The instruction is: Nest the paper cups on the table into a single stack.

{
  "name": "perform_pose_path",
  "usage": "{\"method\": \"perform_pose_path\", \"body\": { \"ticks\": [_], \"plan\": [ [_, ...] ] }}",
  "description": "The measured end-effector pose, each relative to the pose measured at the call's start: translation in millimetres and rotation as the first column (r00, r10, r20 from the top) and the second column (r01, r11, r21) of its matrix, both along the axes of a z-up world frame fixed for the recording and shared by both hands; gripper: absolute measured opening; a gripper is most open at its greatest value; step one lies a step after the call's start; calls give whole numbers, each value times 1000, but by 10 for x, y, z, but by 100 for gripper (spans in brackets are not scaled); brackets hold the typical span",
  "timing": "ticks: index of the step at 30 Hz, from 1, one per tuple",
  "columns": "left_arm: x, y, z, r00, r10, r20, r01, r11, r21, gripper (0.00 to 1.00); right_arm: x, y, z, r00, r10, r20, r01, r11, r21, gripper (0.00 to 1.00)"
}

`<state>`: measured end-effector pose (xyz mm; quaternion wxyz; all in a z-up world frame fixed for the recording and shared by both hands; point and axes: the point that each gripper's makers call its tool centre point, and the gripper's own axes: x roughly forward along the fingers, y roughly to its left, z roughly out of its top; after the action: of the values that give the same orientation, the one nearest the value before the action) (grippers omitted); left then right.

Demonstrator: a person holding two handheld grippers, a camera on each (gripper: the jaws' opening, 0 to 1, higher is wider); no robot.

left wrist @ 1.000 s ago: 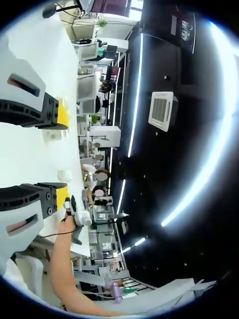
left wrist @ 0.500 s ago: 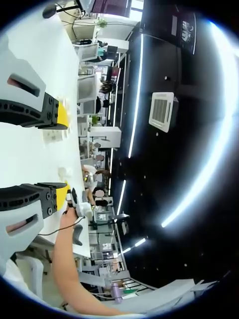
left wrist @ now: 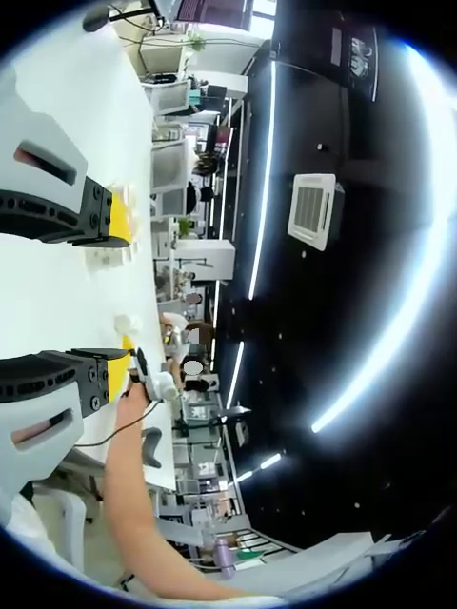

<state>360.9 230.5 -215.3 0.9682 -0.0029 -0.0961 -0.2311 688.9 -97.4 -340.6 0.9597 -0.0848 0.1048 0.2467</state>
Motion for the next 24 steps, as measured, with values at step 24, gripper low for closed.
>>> {"method": "perform_pose_path", "body": {
  "ticks": [24],
  "plan": [
    [117, -25, -110, 1000, 3, -26, -3, 1000, 9, 45, 376, -94, -158, 993, 115, 13, -111, 981, -157, 77]
  ]
}}
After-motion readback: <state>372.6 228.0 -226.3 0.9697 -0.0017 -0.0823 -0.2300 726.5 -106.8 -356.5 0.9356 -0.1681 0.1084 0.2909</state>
